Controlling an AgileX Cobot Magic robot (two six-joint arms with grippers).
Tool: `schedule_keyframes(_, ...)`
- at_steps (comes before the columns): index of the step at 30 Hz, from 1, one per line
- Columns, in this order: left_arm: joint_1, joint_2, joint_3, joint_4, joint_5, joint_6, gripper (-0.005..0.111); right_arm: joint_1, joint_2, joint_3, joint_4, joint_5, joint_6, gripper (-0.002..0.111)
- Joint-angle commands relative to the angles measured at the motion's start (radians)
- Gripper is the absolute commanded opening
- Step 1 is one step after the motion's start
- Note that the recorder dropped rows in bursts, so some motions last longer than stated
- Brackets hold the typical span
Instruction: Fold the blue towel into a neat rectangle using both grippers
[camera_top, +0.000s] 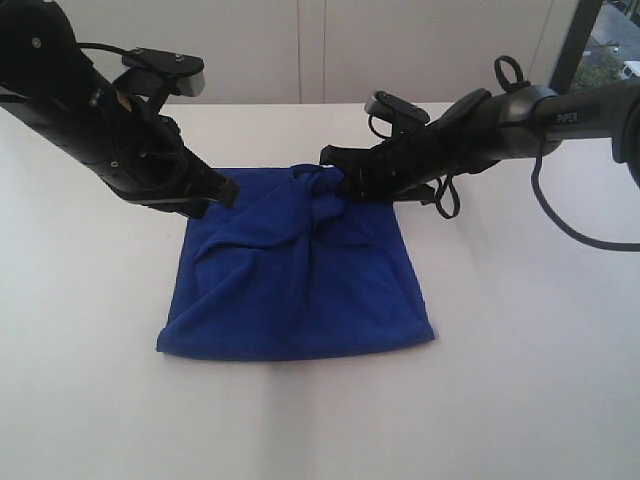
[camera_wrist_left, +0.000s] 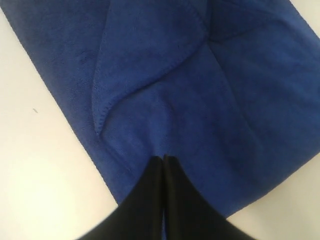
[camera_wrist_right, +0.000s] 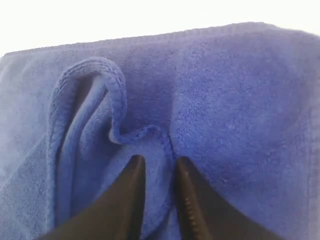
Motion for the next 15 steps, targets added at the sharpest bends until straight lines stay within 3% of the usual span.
schedule_keyframes(1, -0.005, -0.008, 0.006, -0.003, 0.013, -0.004, 0.0, -0.001, -0.013, -0.006, -0.001, -0.003, -0.007, 0.022)
schedule_keyframes(7, -0.005, -0.008, 0.006, -0.003, 0.013, -0.004, 0.0, -0.001, -0.013, -0.006, -0.001, -0.004, -0.007, 0.021)
schedule_keyframes(15, -0.005, -0.008, 0.006, -0.003, 0.013, -0.004, 0.0, -0.001, -0.005, -0.006, -0.001, -0.012, -0.007, 0.0)
